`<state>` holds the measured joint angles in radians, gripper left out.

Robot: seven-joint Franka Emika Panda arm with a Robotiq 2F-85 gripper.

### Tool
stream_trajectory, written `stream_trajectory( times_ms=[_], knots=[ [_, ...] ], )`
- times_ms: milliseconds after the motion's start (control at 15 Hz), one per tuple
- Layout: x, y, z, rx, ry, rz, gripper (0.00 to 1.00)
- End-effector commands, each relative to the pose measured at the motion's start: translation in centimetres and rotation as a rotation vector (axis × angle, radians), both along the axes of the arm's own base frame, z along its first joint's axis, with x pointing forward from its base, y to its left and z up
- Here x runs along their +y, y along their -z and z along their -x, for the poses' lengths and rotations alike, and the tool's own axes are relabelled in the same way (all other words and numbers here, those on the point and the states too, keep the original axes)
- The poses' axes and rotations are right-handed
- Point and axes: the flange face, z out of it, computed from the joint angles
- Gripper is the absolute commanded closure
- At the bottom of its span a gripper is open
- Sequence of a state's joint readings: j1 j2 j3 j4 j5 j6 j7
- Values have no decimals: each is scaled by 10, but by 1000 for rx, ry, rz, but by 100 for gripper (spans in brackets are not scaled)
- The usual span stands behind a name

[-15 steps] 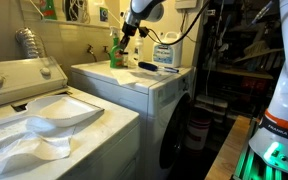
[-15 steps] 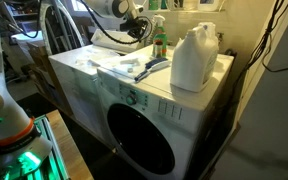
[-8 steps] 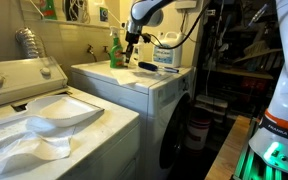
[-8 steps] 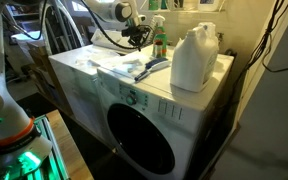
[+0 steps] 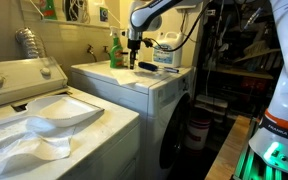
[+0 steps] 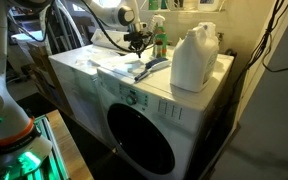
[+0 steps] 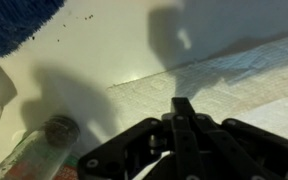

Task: Move the bottle cap to the front of the machine then place it on the paper towel

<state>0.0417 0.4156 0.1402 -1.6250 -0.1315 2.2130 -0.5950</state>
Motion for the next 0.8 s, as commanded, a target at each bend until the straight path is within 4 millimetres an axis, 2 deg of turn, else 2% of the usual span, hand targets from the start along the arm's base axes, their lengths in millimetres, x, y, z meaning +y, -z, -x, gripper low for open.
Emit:
stream_trajectory(
  times_ms=[0, 200, 333, 733],
  knots=[
    [-3, 9, -4, 32, -43, 52, 98],
    [-2, 16, -5, 41, -62, 77, 95],
    [-1, 20, -6, 44, -71, 94, 72],
    [-2, 15, -9, 29, -81, 133, 27]
  ],
)
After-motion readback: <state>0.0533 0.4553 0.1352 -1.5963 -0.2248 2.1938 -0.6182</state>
